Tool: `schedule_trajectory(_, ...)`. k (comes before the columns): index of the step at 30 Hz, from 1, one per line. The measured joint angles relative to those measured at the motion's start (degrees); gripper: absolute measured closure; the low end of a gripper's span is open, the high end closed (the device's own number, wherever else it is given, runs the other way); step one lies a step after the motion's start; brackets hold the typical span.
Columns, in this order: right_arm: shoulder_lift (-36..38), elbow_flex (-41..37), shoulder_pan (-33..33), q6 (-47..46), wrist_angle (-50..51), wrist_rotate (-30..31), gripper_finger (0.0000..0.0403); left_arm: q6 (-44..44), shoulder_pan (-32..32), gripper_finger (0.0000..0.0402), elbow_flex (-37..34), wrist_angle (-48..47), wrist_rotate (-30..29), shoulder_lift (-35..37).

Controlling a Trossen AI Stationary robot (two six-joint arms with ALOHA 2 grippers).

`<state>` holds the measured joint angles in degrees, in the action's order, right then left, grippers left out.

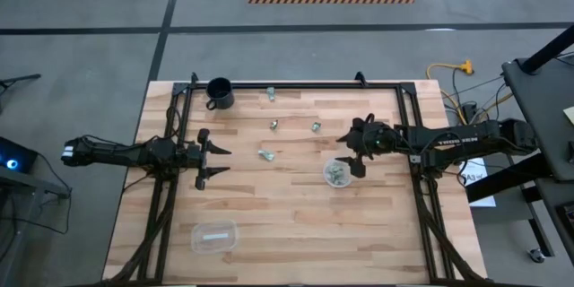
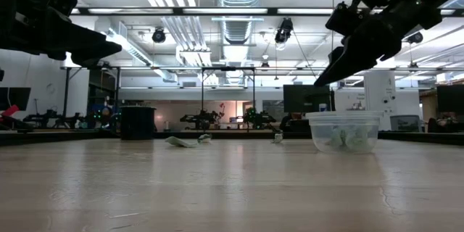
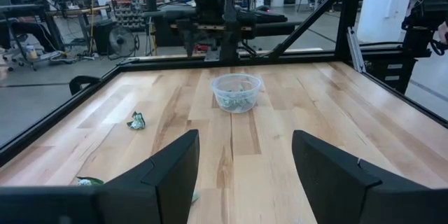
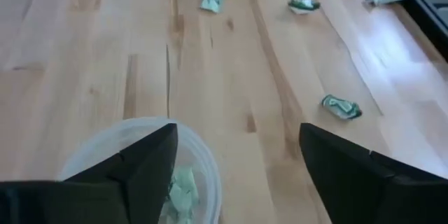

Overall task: Pick and place Stevia / Truvia into bins
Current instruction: Put the green truvia packet into the left transparent container

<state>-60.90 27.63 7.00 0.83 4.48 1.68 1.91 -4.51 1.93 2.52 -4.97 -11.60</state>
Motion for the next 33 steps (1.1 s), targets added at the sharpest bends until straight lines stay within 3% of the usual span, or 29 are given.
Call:
schedule_trajectory(8, -1.8, 0.0, 1.0, 1.5, -3.1, 0.0, 0.007, 0.0, 0.0, 0.0189, 0.0, 0.0, 0.0, 0.0)
schedule_trajectory(17, -13.5, 0.2, 7.5, 0.6, -11.9, -0.6, 0.0074, 0.0, 0.0, 0.0189, 0.0, 0.0, 0.0, 0.0)
schedule_trajectory(24, -21.6, 2.8, 16.3, -0.7, -14.9, -10.9, 0.0074, 0.0, 0.0, 0.0189, 0.0, 0.0, 0.0, 0.0)
schedule_trajectory(33, -31.1, 8.1, 21.7, -2.5, -18.9, -11.0, 0.0074, 0.0, 0.0, 0.0189, 0.0, 0.0, 0.0, 0.0)
